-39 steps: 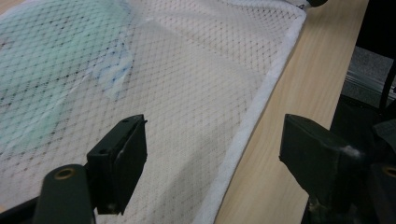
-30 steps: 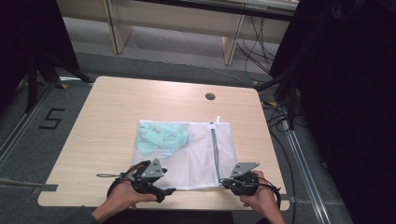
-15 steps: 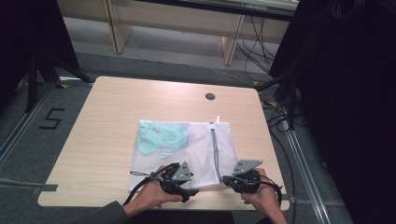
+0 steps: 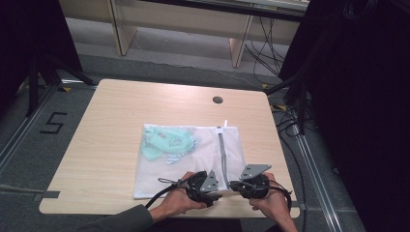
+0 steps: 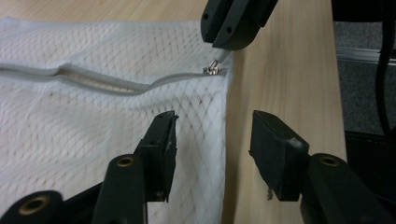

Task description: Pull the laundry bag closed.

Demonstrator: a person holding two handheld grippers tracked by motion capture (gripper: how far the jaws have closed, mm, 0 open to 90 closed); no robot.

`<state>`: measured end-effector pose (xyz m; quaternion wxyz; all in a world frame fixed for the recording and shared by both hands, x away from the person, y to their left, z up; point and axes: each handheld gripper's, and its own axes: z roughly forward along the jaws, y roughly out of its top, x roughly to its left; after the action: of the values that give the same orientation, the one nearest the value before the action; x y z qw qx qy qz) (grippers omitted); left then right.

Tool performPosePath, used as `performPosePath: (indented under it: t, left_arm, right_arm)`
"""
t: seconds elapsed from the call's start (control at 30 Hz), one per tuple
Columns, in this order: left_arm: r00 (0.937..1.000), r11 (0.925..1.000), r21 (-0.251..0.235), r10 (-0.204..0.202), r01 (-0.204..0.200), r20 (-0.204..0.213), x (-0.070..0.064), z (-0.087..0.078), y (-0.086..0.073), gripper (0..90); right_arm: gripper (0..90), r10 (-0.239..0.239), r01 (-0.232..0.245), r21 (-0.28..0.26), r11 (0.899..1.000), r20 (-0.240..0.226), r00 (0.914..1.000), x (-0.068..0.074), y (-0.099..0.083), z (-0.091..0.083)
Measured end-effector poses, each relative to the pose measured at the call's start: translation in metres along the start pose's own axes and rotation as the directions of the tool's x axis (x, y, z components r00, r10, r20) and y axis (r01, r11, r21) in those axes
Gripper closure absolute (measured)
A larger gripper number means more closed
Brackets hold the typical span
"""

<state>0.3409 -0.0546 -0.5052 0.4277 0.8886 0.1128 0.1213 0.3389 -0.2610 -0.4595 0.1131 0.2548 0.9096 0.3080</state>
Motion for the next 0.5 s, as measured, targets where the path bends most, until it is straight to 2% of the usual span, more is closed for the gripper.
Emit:
performPosePath:
  t: [0.1, 0.2, 0.23, 0.27, 0.3, 0.33, 0.4, 0.47, 0.5]
  left_arm:
    - [0.9994, 0.9995, -0.003, 0.031, -0.031, -0.018, -0.0015, 0.0052, 0.0015, 57.8]
    - [0.9998, 0.9996, -0.021, 0.02, -0.02, -0.008, -0.0042, 0.0087, 0.002, 62.5]
    - [0.9987, 0.9988, -0.004, 0.049, -0.049, -0.016, -0.0029, 0.0089, 0.0024, 64.0]
    - [0.9989, 0.999, -0.015, 0.041, -0.041, -0.021, -0.0039, 0.0097, 0.0029, 64.9]
    - [0.9976, 0.9981, -0.006, 0.061, -0.062, -0.031, -0.003, 0.0093, 0.0033, 66.6]
    - [0.9983, 0.9984, -0.026, 0.049, -0.05, -0.031, -0.0043, 0.0101, 0.0034, 68.3]
    - [0.9985, 0.9984, -0.029, 0.048, -0.049, -0.025, -0.0045, 0.0097, 0.0036, 70.2]
    - [0.9971, 0.997, -0.018, 0.075, -0.075, -0.014, -0.0051, 0.0097, 0.0036, 77.4]
    - [0.9967, 0.9963, -0.027, 0.081, -0.081, -0.01, -0.0058, 0.0107, 0.0034, 79.9]
  right_arm:
    - [86.7, 0.027, -0.027, 0.009, 1.0, -0.006, 0.9996, 0.0014, 0.0002, 0.0005]
    - [86.7, 0.024, -0.024, 0.007, 1.0, -0.007, 0.9997, 0.0012, 0.0005, 0.0004]
    - [86.7, 0.017, -0.017, 0.006, 1.0, -0.004, 0.9998, 0.0, 0.0006, 0.001]
    - [86.6, 0.029, -0.029, 0.013, 0.999, -0.009, 0.9995, 0.0014, 0.0005, 0.001]
    - [86.7, 0.031, -0.031, 0.016, 0.999, -0.013, 0.9994, 0.0016, 0.0005, 0.001]
    - [86.7, 0.026, -0.026, 0.012, 1.0, -0.01, 0.9996, 0.0009, 0.0007, 0.0011]
    - [86.7, 0.024, -0.024, 0.012, 1.0, -0.011, 0.9996, 0.0005, 0.0007, 0.0013]
    - [86.6, 0.042, -0.042, 0.013, 0.999, -0.016, 0.999, 0.0005, 0.0009, 0.0011]
    - [86.7, 0.037, -0.037, 0.011, 0.999, -0.014, 0.9992, 0.0, 0.0009, 0.0014]
